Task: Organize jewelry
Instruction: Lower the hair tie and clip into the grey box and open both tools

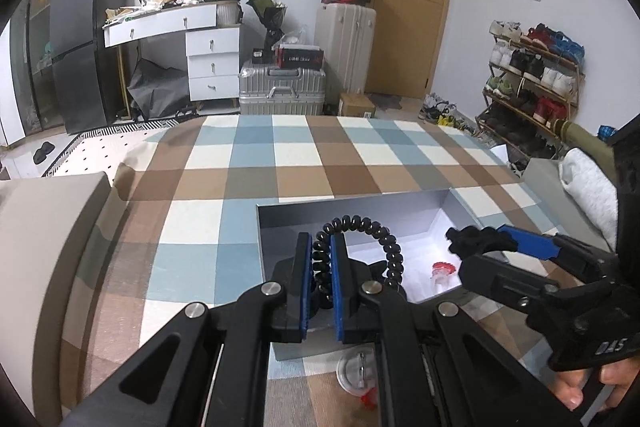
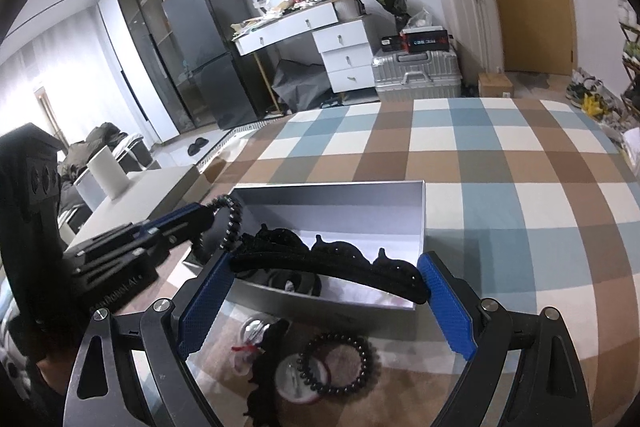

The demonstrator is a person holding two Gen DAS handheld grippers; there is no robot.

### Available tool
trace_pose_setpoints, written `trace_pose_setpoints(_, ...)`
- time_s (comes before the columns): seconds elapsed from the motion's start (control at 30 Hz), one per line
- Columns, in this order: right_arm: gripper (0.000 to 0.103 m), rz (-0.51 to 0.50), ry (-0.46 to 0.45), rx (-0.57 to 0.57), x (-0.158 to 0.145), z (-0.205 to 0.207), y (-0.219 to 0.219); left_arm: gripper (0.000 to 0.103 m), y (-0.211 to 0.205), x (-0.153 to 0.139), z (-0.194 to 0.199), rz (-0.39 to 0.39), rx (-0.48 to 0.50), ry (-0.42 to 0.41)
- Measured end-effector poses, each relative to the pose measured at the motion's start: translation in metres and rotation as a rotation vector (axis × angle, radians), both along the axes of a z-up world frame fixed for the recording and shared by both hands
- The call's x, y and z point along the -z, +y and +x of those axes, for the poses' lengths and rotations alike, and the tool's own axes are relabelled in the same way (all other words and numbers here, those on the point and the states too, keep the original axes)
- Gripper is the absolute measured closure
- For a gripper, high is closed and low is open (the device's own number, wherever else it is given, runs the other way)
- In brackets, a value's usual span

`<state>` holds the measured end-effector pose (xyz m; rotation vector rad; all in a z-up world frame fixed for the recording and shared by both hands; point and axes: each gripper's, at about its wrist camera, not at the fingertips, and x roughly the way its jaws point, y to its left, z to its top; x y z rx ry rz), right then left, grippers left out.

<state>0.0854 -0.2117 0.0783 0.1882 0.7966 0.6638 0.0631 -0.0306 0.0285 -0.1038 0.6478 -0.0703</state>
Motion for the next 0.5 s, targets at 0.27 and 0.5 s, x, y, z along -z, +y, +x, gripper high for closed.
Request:
trace_pose_setpoints(0.27, 0.010, -0.015, -0.002, 0.008, 0.0010, 0.0037, 0.0015, 0.099, -0.0022, 0.0070, 0.0030, 0.008, -0.013, 0.033)
trace_pose_setpoints(0.5, 0.010, -0.040, -0.017, 0.005, -0.0018, 0.0032, 0.0073, 0.099, -0.0059, 0.0068, 0.0022, 0.028, -0.007, 0.035)
